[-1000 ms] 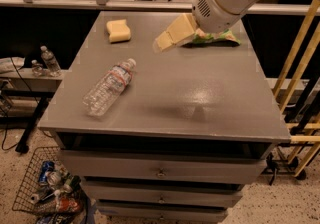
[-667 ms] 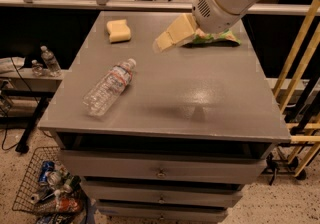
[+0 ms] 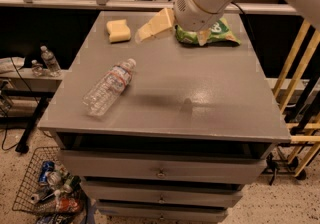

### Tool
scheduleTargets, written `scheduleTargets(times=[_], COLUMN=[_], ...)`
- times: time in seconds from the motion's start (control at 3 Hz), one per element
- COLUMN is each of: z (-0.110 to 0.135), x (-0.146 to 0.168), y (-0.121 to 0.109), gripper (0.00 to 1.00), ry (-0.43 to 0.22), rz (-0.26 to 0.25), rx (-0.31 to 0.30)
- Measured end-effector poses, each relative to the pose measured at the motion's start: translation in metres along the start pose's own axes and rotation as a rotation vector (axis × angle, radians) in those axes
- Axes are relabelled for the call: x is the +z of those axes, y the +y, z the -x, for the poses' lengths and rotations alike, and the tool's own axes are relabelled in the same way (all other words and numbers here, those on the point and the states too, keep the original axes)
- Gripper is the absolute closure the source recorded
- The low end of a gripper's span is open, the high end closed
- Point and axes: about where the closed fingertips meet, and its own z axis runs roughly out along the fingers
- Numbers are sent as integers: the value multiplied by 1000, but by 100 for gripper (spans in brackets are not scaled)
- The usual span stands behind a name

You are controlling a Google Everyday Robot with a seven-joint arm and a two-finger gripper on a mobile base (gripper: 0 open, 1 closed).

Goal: Place water bottle upright

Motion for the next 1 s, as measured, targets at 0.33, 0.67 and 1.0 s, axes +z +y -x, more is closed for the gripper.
scheduleTargets(times=[0.33,0.67,1.0], z=[3,0,1], x=[17,38,39], y=[23,58,61], gripper=[0,0,0], ry=[24,78,78], rz=[-44,-35,-37], rx=[95,211,298])
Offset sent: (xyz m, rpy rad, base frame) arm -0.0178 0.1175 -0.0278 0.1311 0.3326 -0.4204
